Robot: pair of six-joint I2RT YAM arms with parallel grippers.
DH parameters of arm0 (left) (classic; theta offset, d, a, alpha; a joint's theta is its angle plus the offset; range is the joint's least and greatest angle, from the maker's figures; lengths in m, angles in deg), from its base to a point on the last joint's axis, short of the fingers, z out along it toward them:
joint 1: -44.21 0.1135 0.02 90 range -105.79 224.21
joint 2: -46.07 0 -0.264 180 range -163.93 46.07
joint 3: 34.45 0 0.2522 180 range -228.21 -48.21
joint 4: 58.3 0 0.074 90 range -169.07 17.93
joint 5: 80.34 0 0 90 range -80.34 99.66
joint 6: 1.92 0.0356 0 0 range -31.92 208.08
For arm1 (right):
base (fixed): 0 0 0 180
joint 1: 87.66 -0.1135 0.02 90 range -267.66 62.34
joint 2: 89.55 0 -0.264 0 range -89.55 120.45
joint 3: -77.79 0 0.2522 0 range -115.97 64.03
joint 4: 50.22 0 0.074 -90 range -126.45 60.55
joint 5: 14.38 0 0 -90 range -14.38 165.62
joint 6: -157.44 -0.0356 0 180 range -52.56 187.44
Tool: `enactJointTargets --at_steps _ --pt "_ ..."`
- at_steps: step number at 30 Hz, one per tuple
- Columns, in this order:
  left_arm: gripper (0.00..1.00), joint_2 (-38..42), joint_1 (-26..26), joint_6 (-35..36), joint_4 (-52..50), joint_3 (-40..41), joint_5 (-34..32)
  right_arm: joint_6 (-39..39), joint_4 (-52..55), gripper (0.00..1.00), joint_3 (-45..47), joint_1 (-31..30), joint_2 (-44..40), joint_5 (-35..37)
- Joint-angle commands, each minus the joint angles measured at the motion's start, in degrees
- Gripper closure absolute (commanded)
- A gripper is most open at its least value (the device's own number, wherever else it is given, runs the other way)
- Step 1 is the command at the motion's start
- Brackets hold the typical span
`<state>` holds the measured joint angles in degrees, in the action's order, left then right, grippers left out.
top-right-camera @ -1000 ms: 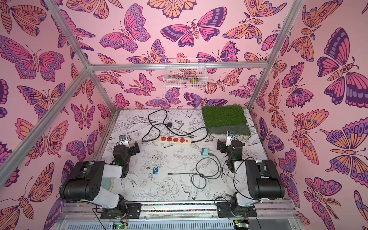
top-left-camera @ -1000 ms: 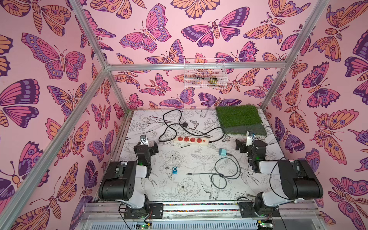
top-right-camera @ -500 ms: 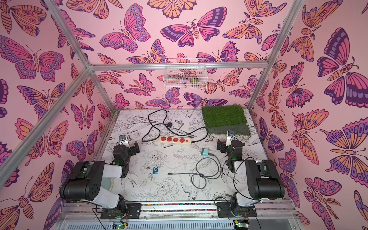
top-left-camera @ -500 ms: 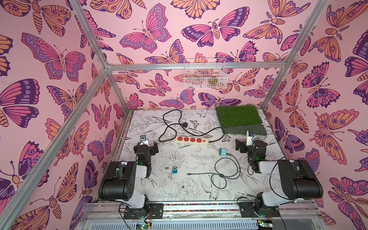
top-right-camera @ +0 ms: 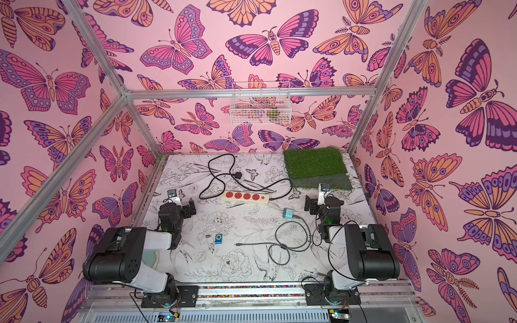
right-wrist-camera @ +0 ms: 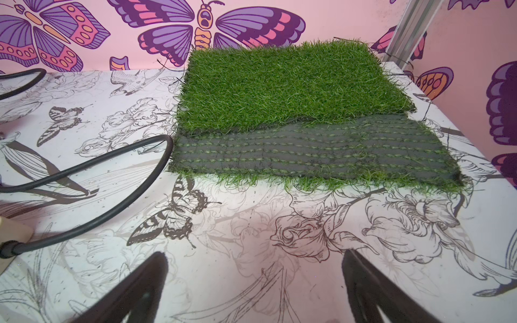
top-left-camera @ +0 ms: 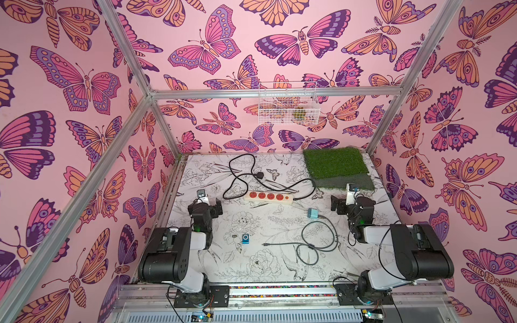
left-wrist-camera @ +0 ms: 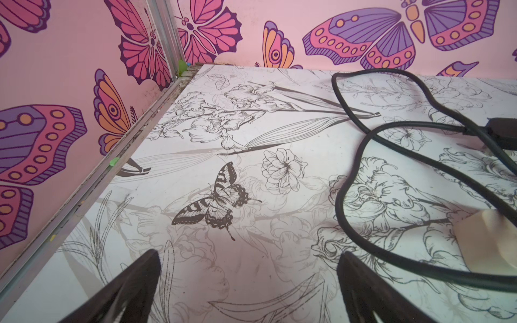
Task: Charge mp3
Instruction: Pick up the MP3 player from the center of the board.
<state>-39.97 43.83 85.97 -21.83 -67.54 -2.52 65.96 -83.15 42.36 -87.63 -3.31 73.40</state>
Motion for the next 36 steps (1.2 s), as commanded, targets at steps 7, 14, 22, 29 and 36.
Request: enactJointTargets --at_steps 7,14,22,29,36 --pt "0.0 23.6 -0.3 -9.1 -42.6 -21.1 -3.9 0.5 19.4 0.01 -6.1 -3.5 -21.5 6.1" --pt "0.01 31.9 -0.2 -19.9 -53.1 -21.7 10.6 -13.2 29.3 0.01 -11.5 -6.0 -32.0 -0.8" --pt "0.0 43.9 -0.5 -43.1 -54.5 -16.0 11.6 -36.0 30.8 0.01 -8.7 -5.9 -37.4 1.2" --pt "0.0 34.8 -1.0 -41.5 -66.6 -25.1 25.4 -33.9 29.1 0.01 -7.9 -6.3 -37.1 -5.1" --pt "0.0 31.7 -6.6 -53.3 -93.6 -31.6 11.3 -29.4 32.5 0.01 -9.5 -10.4 -35.2 -1.0"
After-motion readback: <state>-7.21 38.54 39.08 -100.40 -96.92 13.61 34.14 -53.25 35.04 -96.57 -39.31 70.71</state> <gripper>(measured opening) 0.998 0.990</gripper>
